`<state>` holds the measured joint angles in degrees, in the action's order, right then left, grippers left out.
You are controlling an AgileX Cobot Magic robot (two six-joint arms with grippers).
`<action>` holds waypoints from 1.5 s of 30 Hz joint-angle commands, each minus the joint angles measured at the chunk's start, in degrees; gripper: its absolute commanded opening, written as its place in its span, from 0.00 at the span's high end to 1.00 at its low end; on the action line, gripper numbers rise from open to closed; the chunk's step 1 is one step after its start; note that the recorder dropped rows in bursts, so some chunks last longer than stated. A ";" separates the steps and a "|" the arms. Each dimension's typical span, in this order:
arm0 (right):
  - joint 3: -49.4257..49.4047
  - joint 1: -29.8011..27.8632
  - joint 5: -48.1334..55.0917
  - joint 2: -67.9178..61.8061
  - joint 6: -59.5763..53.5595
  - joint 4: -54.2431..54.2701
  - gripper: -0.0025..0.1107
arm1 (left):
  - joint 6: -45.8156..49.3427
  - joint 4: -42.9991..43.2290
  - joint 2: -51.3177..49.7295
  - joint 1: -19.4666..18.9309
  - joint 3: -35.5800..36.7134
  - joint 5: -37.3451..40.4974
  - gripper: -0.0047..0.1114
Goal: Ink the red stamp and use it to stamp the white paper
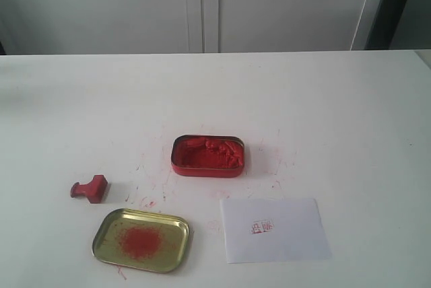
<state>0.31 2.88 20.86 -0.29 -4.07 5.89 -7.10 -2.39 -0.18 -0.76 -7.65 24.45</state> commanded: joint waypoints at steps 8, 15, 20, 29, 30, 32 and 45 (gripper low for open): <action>-0.31 0.06 -0.79 0.29 -0.15 -0.17 0.98 | 3.42 -1.55 0.18 -0.27 1.91 0.01 0.96; -0.31 0.06 -0.79 0.29 -0.15 -0.17 0.98 | 5.79 -1.60 0.18 -0.27 1.91 -0.24 0.96; -0.31 0.06 -0.79 0.29 -0.15 -0.17 0.98 | 5.79 -1.60 0.18 -0.27 5.15 -4.40 0.96; -0.31 0.06 -0.79 0.29 -0.15 -0.17 0.98 | 5.79 -1.60 0.18 -0.27 7.65 -5.96 0.96; -0.31 0.06 -0.79 0.29 -0.15 -0.17 0.98 | 5.79 -1.60 0.18 -0.27 7.65 -5.96 0.96; -0.31 0.06 -0.79 0.29 -0.15 -0.17 0.98 | 5.79 -1.60 0.18 -0.27 7.65 -5.96 0.96; -0.31 0.06 -0.79 0.29 -0.15 -0.17 0.98 | 5.79 -1.60 0.18 -0.27 7.65 -5.95 0.96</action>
<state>0.31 2.88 20.86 -0.29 -4.07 5.89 -1.20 -3.36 -0.18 -0.80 -0.41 18.50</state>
